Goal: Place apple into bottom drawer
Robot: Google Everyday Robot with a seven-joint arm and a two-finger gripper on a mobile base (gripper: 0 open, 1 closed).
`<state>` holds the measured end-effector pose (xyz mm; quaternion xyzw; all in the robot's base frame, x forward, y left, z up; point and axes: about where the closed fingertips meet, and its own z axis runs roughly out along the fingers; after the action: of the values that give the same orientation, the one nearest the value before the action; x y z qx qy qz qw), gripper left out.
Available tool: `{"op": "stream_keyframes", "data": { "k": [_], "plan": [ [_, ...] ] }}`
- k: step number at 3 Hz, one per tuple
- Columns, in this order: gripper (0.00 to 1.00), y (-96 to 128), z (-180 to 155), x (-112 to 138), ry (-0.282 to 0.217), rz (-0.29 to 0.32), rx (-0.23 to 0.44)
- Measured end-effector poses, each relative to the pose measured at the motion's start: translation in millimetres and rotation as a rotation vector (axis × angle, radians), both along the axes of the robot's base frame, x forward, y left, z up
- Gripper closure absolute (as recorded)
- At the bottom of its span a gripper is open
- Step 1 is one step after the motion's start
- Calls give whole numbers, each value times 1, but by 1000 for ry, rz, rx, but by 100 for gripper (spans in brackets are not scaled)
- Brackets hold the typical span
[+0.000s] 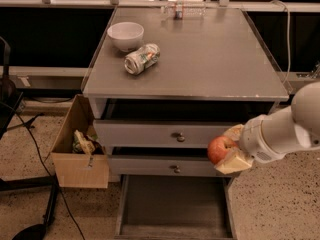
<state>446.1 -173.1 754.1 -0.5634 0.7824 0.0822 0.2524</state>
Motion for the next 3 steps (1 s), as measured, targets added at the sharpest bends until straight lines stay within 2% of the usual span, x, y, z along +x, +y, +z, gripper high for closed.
{"op": "stream_keyframes", "data": {
  "k": [1, 2, 3],
  "plan": [
    [100, -4, -30, 11, -27, 39, 9],
    [100, -8, -69, 25, -28, 55, 8],
    [100, -16, -111, 40, -11, 38, 0]
  ]
}}
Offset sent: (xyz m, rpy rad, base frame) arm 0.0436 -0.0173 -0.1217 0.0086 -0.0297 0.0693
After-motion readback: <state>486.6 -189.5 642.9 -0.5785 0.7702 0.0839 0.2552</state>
